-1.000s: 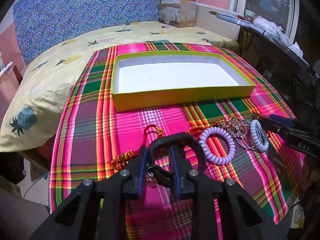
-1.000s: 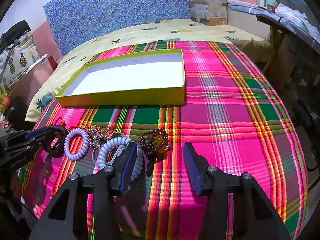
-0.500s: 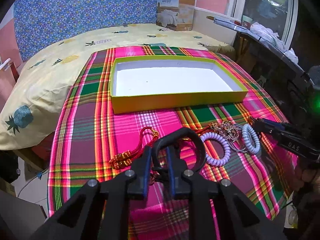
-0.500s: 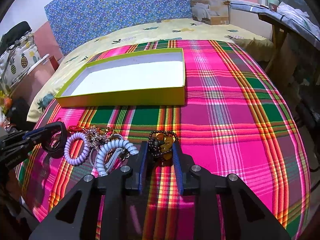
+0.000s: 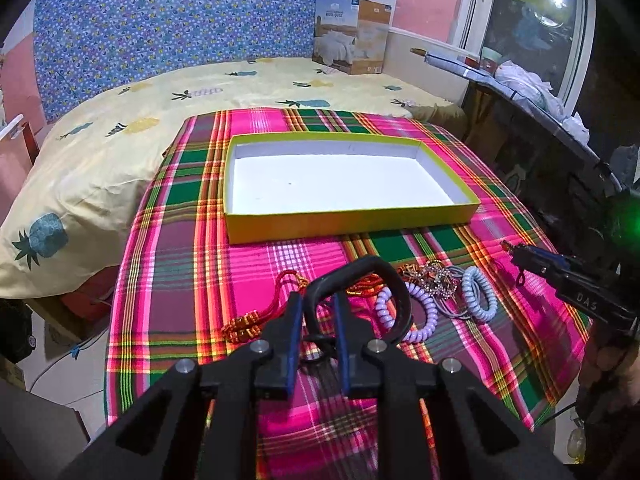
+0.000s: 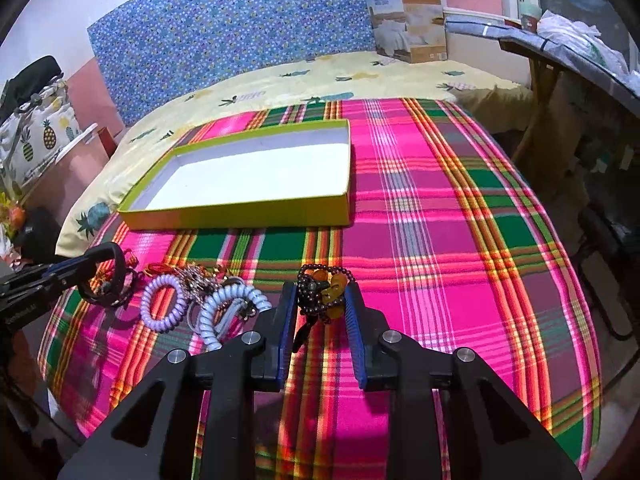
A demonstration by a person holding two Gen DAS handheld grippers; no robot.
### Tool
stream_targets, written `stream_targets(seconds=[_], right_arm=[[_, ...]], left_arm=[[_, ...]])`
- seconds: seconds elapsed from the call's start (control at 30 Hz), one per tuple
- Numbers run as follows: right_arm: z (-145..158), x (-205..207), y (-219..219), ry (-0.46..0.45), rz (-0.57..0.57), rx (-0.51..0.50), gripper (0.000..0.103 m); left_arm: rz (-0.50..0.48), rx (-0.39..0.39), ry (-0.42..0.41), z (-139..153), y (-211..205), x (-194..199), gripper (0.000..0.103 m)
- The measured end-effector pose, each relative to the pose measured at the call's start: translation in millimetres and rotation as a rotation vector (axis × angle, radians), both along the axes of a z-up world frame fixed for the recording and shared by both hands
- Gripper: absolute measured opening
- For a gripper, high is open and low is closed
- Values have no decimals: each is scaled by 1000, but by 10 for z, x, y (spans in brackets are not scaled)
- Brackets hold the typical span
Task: Organize jewelry
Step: 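Carry both items into the white tray and open both tools to release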
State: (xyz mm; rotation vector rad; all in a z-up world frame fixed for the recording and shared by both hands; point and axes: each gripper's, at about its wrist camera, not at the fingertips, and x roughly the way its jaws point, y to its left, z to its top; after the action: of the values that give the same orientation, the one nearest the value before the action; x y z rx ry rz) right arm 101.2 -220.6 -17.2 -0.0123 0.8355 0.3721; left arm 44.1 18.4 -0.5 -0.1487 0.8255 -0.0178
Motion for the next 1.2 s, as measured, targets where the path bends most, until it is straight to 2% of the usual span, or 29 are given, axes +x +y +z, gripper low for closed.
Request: stream_targets(seconds=[0.27, 0.6, 0.93, 1.2], right_arm=[[195, 112, 124, -43, 36, 5, 24], [385, 553, 380, -97, 110, 13, 24], [156, 1207, 611, -61, 138, -22, 24], [-49, 1612, 687, -23, 136, -65, 24]], left_arm=[[-9, 1, -11, 114, 21, 162, 16], [-7, -27, -19, 257, 225, 704, 16], [18, -16, 28, 79, 439, 1334, 16], [40, 33, 82, -129, 491, 1732, 16]])
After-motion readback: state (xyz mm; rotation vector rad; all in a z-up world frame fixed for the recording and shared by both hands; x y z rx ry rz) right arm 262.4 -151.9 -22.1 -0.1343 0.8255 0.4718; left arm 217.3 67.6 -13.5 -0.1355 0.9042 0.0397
